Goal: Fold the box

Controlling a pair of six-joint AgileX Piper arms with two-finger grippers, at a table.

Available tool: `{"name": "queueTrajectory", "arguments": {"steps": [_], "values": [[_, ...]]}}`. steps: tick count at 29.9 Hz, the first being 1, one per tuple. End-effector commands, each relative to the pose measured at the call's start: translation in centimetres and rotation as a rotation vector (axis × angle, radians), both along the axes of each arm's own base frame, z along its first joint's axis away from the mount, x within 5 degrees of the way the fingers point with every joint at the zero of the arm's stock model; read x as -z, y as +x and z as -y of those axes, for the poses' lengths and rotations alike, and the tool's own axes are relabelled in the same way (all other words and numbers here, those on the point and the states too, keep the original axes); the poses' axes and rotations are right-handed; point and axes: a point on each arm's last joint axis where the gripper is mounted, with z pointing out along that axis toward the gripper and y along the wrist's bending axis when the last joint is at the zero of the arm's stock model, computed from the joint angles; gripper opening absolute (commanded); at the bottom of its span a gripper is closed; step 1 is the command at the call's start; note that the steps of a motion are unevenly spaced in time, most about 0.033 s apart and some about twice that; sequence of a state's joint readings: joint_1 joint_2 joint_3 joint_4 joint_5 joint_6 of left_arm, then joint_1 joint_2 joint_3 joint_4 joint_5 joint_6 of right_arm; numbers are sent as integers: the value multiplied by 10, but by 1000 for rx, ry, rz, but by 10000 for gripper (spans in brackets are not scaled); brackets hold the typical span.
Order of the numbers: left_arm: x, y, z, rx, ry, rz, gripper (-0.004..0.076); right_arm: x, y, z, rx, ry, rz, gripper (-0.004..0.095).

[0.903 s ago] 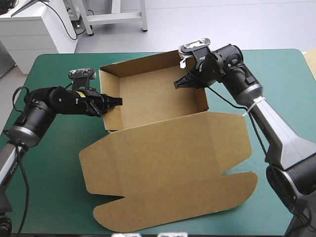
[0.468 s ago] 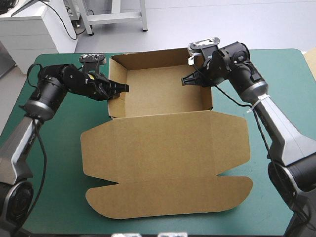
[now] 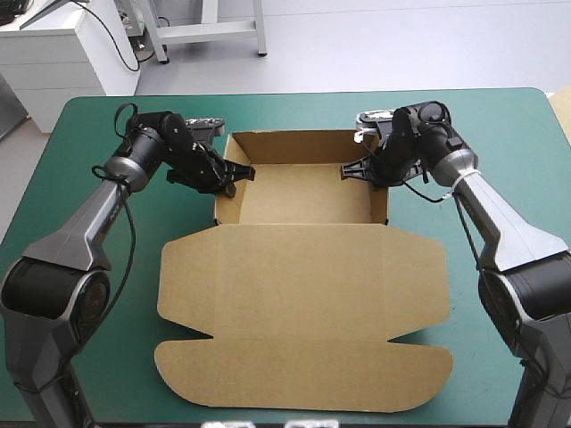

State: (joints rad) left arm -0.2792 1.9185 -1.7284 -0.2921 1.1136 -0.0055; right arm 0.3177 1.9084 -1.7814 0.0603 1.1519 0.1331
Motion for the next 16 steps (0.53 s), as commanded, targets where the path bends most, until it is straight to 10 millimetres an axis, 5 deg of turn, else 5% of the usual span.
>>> {"name": "queueTrajectory", "arguments": {"steps": [1,5,9,13,16], "values": [[-20,5,8,12,-53,125,-8,-24,-11,-1,-80,52,27,-18],[-13,9,14,16,-107,104,-6,-20,-10,-5,-70,62,14,6],[-13,10,13,25,-90,120,52,-14,-8,-6,-72,49,-2,197],[-13,9,13,28,-88,112,257,-11,-4,-7,-70,48,9,396],[-13,6,13,39,-90,80,440,-14,-3,-5,-71,24,23,441]]}}
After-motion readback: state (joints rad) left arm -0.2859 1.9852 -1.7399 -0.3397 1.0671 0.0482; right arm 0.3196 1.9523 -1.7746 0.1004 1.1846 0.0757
